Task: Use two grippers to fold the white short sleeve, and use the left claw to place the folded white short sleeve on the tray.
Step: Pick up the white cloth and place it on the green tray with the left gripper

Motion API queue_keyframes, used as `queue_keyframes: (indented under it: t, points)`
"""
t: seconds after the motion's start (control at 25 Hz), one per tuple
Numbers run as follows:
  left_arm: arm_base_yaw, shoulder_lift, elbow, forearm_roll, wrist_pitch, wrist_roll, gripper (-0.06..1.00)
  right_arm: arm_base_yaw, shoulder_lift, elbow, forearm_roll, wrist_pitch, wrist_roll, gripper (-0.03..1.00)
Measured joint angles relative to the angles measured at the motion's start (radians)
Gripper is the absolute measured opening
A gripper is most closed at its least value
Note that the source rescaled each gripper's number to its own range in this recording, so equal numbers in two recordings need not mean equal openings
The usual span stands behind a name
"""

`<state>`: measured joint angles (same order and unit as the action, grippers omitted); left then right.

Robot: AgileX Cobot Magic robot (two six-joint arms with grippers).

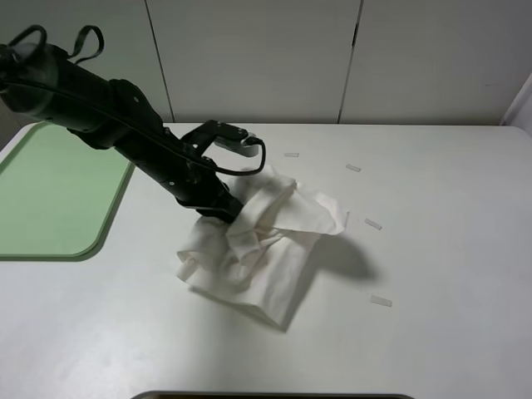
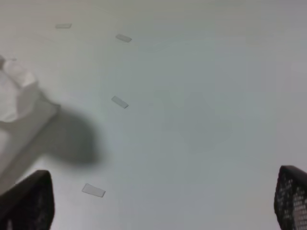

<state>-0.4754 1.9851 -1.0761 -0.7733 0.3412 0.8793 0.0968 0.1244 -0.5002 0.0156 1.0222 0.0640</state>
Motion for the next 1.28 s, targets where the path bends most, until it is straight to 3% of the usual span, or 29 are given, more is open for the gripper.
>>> queue_keyframes:
  t: [0.12,0.16,0.2,0.28,0.36,0.48,0.8,0.96,1.28]
  points:
    - [0.007,-0.007,0.000,0.035,0.001,-0.026,0.14,0.000,0.000,0.000,0.000,0.000,0.000,1.00]
    - [0.028,-0.020,0.000,0.122,0.002,-0.068,0.14,0.000,0.000,0.000,0.000,0.000,0.000,1.00]
    - [0.071,-0.044,0.000,0.280,0.008,-0.139,0.14,0.000,0.000,0.000,0.000,0.000,0.000,1.00]
    - [0.112,-0.060,0.000,0.353,0.014,-0.196,0.14,0.000,0.000,0.000,0.000,0.000,0.000,1.00]
    - [0.119,-0.063,0.000,0.368,0.016,-0.200,0.14,0.000,0.000,0.000,0.000,0.000,0.000,1.00]
    - [0.206,-0.086,0.000,0.543,0.031,-0.274,0.14,0.000,0.000,0.000,0.000,0.000,0.000,1.00]
    - [0.331,-0.092,0.000,0.747,0.032,-0.385,0.14,0.000,0.000,0.000,0.000,0.000,0.000,1.00]
    - [0.443,-0.092,0.000,0.930,0.032,-0.562,0.14,0.000,0.000,0.000,0.000,0.000,0.000,1.00]
    - [0.590,-0.092,-0.013,1.145,0.048,-0.803,0.14,0.000,0.000,0.000,0.000,0.000,0.000,1.00]
